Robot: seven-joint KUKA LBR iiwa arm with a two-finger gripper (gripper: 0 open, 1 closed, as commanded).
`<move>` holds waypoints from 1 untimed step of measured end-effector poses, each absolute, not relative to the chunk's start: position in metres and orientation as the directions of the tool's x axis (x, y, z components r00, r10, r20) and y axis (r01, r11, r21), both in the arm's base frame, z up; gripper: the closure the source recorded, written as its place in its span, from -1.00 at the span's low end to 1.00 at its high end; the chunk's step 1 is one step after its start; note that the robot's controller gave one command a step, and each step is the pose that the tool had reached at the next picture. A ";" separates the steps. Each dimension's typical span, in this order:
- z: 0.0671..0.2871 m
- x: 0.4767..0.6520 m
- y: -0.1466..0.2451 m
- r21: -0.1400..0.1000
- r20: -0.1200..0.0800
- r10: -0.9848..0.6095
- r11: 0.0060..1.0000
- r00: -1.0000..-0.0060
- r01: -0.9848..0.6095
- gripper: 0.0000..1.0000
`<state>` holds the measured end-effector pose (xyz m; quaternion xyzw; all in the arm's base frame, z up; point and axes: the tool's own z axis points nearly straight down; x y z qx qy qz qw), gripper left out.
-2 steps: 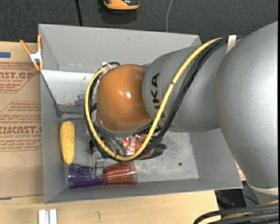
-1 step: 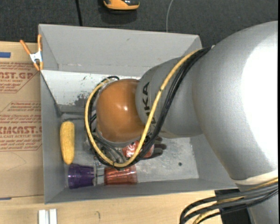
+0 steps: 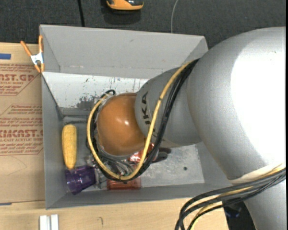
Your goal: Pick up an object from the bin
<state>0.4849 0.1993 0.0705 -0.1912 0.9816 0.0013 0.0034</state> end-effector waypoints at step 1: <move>0.070 0.485 0.199 0.001 -0.007 -0.375 0.927 -0.927 -0.375 1.00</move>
Offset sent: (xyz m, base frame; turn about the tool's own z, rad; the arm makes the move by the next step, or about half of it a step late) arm 0.0150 -0.0178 0.1141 0.0309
